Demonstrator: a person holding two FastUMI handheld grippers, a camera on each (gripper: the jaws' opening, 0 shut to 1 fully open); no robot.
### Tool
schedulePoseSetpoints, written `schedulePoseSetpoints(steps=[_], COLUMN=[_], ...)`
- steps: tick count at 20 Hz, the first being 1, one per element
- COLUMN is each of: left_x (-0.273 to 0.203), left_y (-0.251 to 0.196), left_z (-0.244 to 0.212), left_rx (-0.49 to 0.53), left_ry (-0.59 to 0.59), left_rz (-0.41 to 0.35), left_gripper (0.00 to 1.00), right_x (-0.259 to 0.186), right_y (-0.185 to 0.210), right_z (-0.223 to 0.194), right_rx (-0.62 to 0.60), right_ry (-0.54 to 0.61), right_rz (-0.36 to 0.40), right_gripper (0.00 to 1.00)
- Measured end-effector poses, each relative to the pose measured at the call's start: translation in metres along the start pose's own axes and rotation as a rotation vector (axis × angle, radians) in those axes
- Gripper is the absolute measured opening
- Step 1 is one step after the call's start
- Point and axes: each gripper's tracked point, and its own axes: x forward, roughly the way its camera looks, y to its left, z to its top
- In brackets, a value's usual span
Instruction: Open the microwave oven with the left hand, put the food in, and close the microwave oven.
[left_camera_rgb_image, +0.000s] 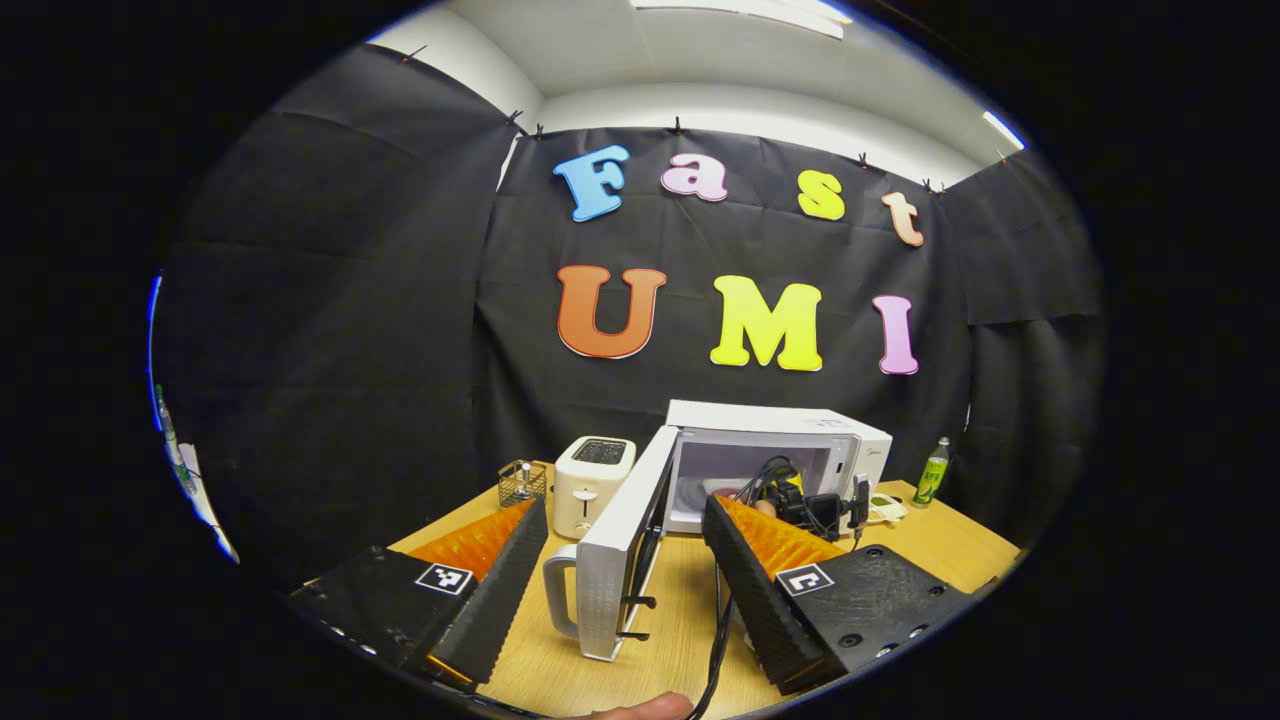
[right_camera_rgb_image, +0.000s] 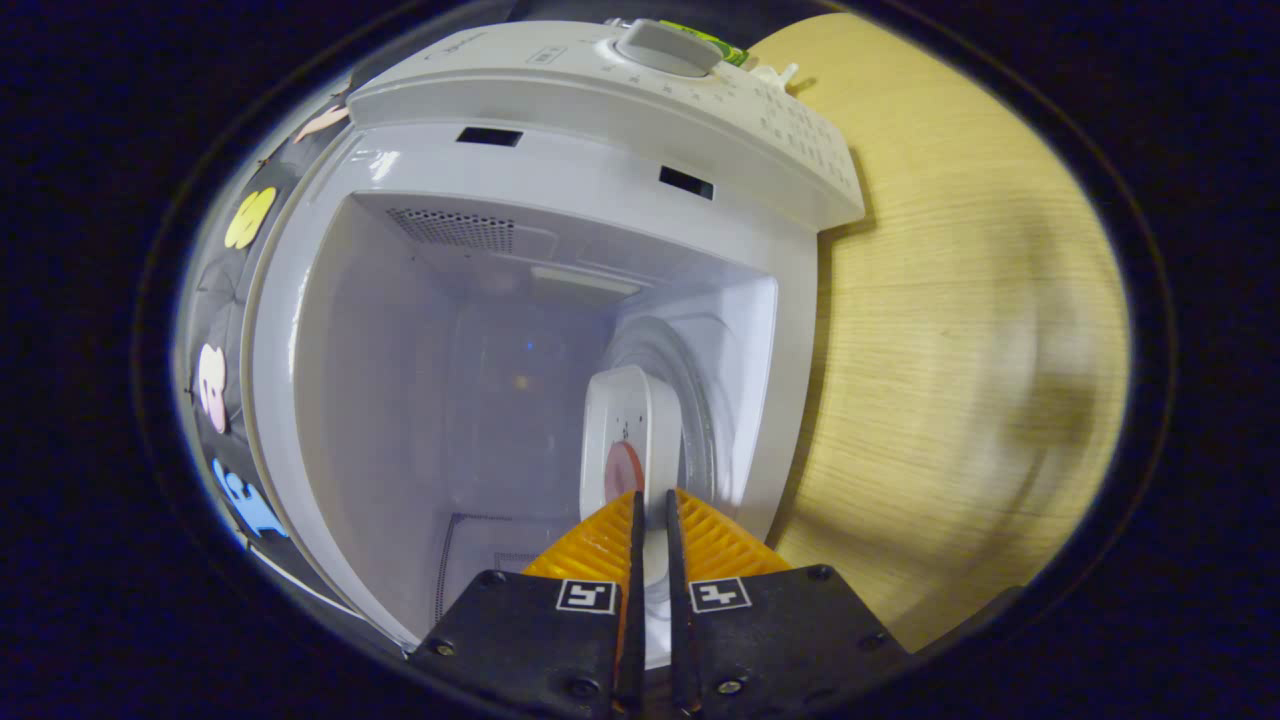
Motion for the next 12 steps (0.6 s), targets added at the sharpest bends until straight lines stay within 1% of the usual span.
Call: schedulePoseSetpoints(steps=[2,3,5,6,7,9,10,11,12], left_x=[0.000,-0.001,-0.002,-0.002,-0.004,-0.008,-0.009,-0.010,-0.011], left_y=[0.004,0.006,0.011,0.010,0.010,0.015,0.020,0.028,0.036], left_z=[0.000,0.001,0.000,-0.001,-0.001,-0.001,-0.001,0.000,0.000], left_rx=[0.005,0.013,0.027,0.029,0.027,0.025,0.029,0.029,0.030], left_ry=[-0.001,-0.005,-0.005,-0.004,-0.004,-0.007,-0.012,-0.017,-0.020], left_rz=[0.007,0.015,0.035,0.038,0.038,0.041,0.051,0.073,0.099], left_gripper=[0.94,0.94,0.94,0.94,0.94,0.94,0.94,0.94,0.94], right_x=[-0.001,-0.003,-0.007,-0.009,-0.011,-0.018,-0.022,-0.027,-0.029], right_y=[0.003,0.002,0.009,0.011,0.013,0.021,0.020,0.017,0.021], right_z=[-0.004,-0.002,-0.002,-0.004,-0.006,-0.008,-0.008,-0.007,-0.010], right_rx=[0.001,0.021,-0.004,-0.048,-0.072,-0.109,-0.160,-0.240,-0.301], right_ry=[0.010,-0.004,-0.001,0.010,0.017,0.030,0.018,0.006,0.012], right_rz=[0.036,0.036,0.065,0.069,0.079,0.126,0.116,0.098,0.118], right_gripper=[0.16,0.17,0.26,0.39,0.45,0.55,0.77,0.90,0.80])
